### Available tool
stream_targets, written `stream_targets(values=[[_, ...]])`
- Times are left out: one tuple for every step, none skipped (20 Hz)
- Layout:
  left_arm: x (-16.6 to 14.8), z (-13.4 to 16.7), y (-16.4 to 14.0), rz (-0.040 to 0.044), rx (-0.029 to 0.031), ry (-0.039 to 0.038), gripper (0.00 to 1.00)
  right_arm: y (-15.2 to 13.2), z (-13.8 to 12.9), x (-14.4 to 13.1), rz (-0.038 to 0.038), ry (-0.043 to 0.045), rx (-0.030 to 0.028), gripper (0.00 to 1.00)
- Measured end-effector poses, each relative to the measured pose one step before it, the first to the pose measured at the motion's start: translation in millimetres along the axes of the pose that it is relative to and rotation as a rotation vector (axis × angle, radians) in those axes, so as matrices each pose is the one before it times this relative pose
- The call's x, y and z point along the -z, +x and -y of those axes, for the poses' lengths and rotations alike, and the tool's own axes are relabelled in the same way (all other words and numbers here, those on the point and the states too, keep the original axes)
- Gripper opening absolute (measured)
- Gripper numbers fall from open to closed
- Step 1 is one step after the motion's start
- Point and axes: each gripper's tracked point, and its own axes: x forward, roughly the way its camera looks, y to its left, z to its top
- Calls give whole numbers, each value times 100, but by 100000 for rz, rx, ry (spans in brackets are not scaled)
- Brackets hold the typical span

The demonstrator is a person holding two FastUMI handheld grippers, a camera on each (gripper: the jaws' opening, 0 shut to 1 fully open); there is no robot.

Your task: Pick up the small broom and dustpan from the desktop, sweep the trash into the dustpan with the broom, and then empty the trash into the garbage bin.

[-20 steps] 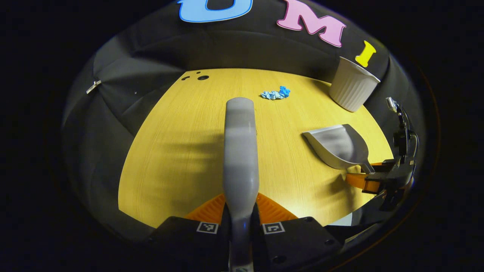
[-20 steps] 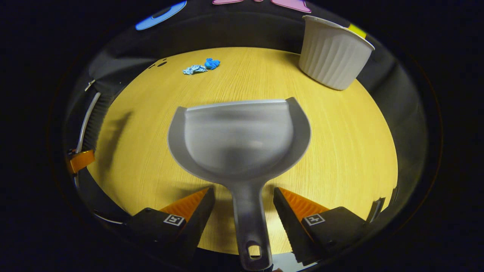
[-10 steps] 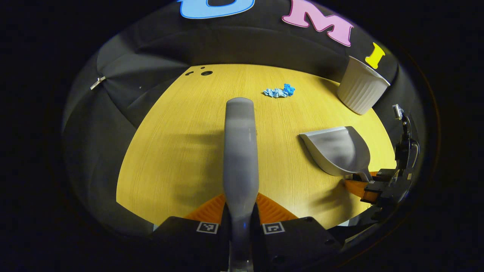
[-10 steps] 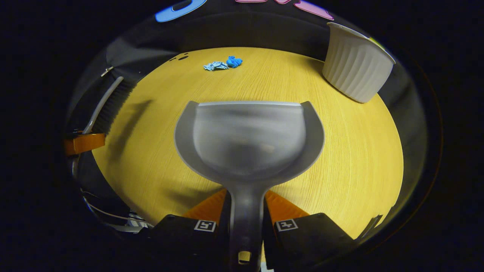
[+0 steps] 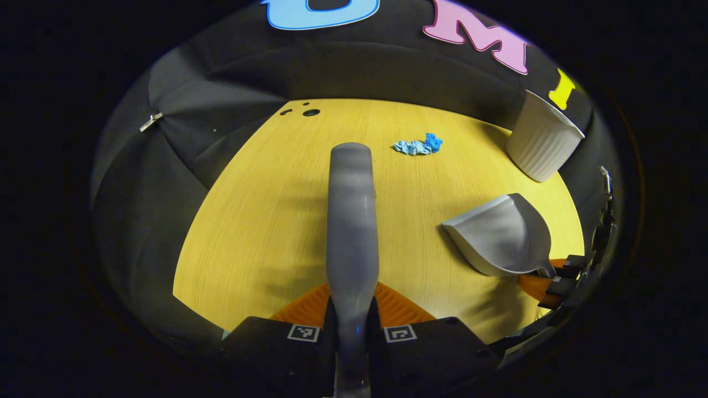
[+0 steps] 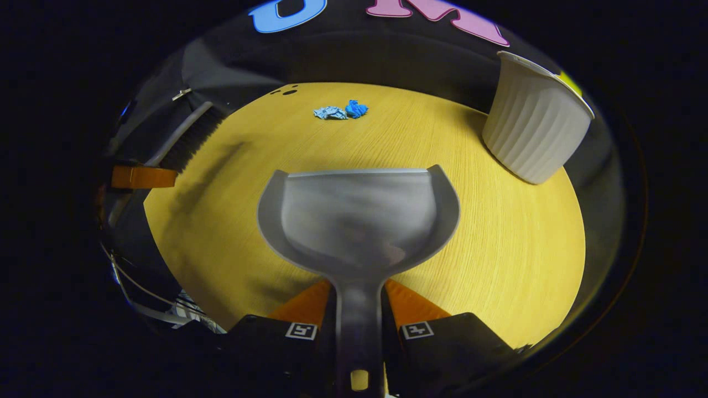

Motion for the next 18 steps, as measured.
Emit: stream_targets(values=[[-624,-154,483,499,-1427,1566,28,-121,426,-75,342,-1232,-619,41],[-714,44,344,372,-356,1811,28,-327,346,71,733,-816,-660,41],[-704,89,569,130,230,1807,28,-268,354,-90,873,-473,-890,41],[-755,32,486,13,348,1739,24,-449,262,-20,918,-143,-703,41],[-892,-50,506,-22,345,2012,26,-400,220,-113,711,6,-165,41],[-1141,-85,672,441,384,1860,28,-232,239,-224,378,211,124,41],[-1158,-243,634,565,411,1630,28,-366,213,-211,269,467,258,41],[-1326,-175,970,364,772,1608,28,-420,83,-337,317,759,238,41],[-1072,-112,1330,-511,1295,1804,28,-93,50,-485,328,836,294,41],[-1127,-355,1204,-974,814,1948,28,135,-14,-404,76,769,434,41],[-1157,-476,1413,-886,-15,2123,28,-74,111,-330,-360,607,742,41],[-1324,-610,1268,-549,-318,2443,31,-176,96,-294,-478,647,741,40],[-1276,-476,1349,-29,-113,3187,31,-161,-104,-114,-238,894,448,40],[-1273,-398,1349,-163,53,3997,31,-49,-8,-183,-409,1202,99,40],[-1120,-188,1424,-267,713,4738,28,-23,20,-110,-900,1099,258,40],[-1052,-84,1246,-309,1050,5437,28,-90,8,17,-715,301,548,41],[-983,-137,1316,-24,-96,6224,25,-18,96,-101,-162,-79,619,41],[-1057,-168,1087,573,-617,6152,28,53,-89,-13,-152,-47,411,41]])
